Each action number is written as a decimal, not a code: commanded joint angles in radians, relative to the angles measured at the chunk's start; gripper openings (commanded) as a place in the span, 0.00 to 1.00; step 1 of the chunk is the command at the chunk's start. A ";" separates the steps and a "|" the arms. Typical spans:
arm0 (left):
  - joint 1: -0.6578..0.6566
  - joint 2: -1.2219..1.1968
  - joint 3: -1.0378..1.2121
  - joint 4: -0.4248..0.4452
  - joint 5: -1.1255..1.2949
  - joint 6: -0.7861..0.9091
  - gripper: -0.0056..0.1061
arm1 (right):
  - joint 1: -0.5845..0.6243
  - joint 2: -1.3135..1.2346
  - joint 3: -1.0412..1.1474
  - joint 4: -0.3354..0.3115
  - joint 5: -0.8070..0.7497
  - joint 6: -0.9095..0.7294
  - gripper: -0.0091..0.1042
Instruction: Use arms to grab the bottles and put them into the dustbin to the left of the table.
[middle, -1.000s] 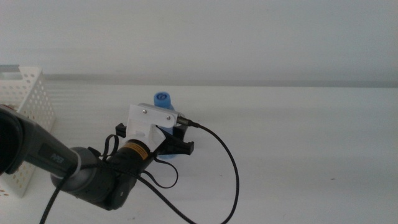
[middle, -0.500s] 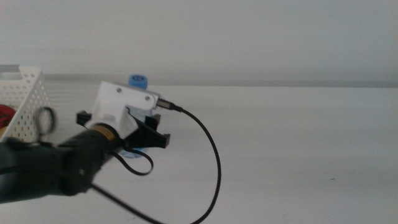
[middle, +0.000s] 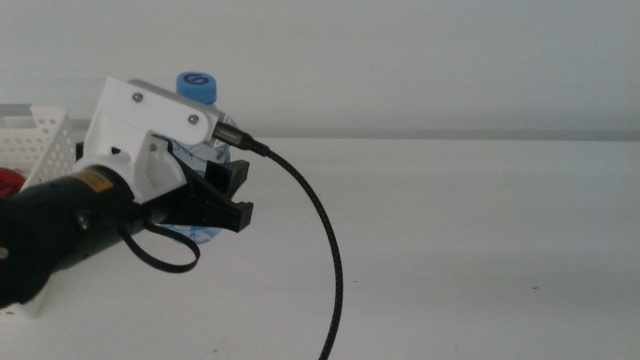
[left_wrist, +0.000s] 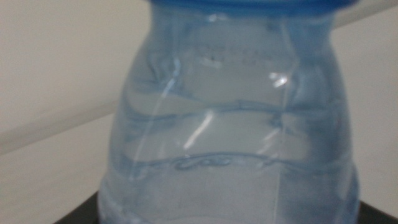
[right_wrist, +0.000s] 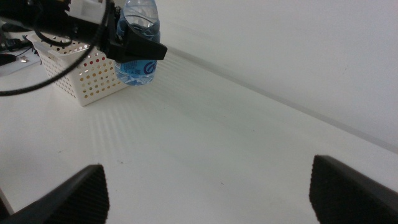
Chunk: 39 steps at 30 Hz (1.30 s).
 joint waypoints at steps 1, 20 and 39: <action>0.015 -0.029 -0.033 0.011 0.047 0.005 0.03 | -0.001 -0.006 0.005 -0.005 -0.017 -0.004 0.84; 0.204 -0.029 -0.125 0.558 0.427 -0.555 0.03 | -0.001 -0.006 0.005 -0.005 -0.017 -0.004 0.84; 0.721 0.429 -0.873 0.418 1.197 -0.041 0.03 | -0.001 -0.006 0.005 -0.005 -0.017 -0.004 0.84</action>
